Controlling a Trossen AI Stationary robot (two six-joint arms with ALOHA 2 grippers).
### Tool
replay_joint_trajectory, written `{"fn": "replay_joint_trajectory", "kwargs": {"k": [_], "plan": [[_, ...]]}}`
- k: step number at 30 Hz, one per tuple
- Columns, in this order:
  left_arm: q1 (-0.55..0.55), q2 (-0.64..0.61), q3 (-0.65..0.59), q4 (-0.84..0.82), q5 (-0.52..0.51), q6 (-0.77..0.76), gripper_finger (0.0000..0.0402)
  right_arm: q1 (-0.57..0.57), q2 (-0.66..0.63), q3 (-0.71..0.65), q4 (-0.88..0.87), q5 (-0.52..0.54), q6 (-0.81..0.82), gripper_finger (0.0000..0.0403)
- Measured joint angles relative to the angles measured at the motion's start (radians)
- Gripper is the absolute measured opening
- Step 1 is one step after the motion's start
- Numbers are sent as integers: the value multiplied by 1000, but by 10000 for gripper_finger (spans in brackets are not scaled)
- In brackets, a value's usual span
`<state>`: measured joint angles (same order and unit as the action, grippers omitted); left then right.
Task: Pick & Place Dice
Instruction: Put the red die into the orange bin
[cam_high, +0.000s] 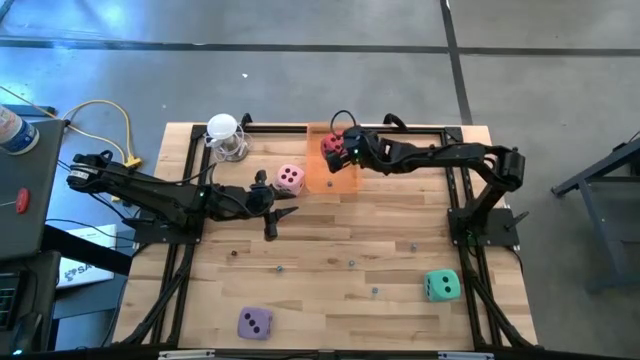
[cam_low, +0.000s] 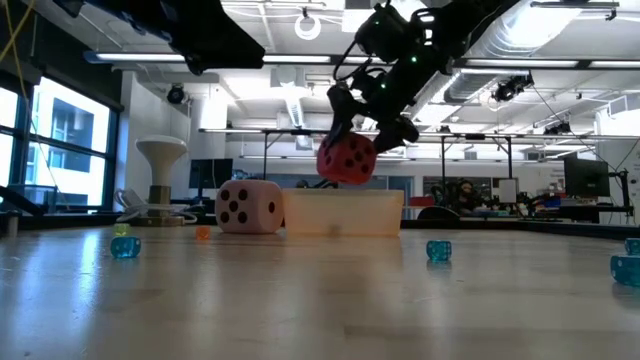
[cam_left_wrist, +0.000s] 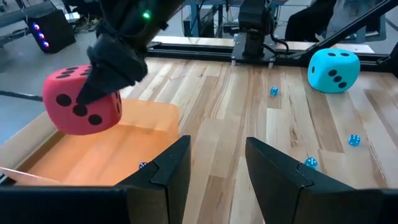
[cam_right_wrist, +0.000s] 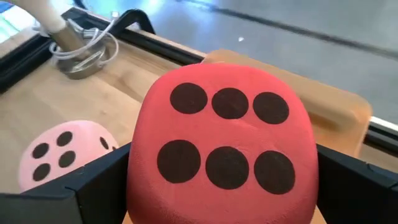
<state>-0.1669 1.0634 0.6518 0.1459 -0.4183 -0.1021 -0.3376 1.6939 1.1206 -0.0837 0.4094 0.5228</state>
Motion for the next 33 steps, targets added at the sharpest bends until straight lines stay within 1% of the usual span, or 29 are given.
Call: {"fn": "replay_joint_trajectory", "kwargs": {"k": [1, 3, 7, 9, 12, 15, 19, 21, 23, 25, 27, 29, 33], "plan": [[0, 0, 0, 1, 0, 0, 148, 0, 0, 0, -7, 25, 3, 400], [0, 0, 0, 16, -2, 28, 148, -3, 0, 0, -5, 21, -2, 400], [27, 5, 0, 86, -23, 174, 148, -3, 0, 0, 21, -11, -38, 400], [71, 21, 0, 154, -33, 204, 148, 6, 0, 0, 29, -27, -57, 400], [169, 70, 0, 269, -33, 211, 148, 21, 0, 0, 41, -29, -84, 400], [281, 146, 0, 379, 0, 190, 148, 34, 0, 0, 62, -27, -109, 400], [402, 283, 0, 594, 109, 183, 148, 46, -1, 0, 70, -26, -128, 400], [444, 362, 0, 723, 149, 175, 148, 51, -1, 0, 69, -26, -130, 400], [479, 440, 2, 843, 168, 172, 148, 50, -1, 0, 69, -25, -135, 400], [504, 515, 14, 929, 183, 174, 148, 50, -1, 0, 69, -23, -136, 400], [523, 583, 35, 968, 207, 172, 148, 49, -1, 0, 69, -16, -139, 400], [537, 637, 61, 967, 238, 157, 148, 48, -1, 0, 71, -16, -150, 400], [543, 700, 104, 973, 255, 162, 148, 44, -1, 0, 57, -4, -158, 400]]}}
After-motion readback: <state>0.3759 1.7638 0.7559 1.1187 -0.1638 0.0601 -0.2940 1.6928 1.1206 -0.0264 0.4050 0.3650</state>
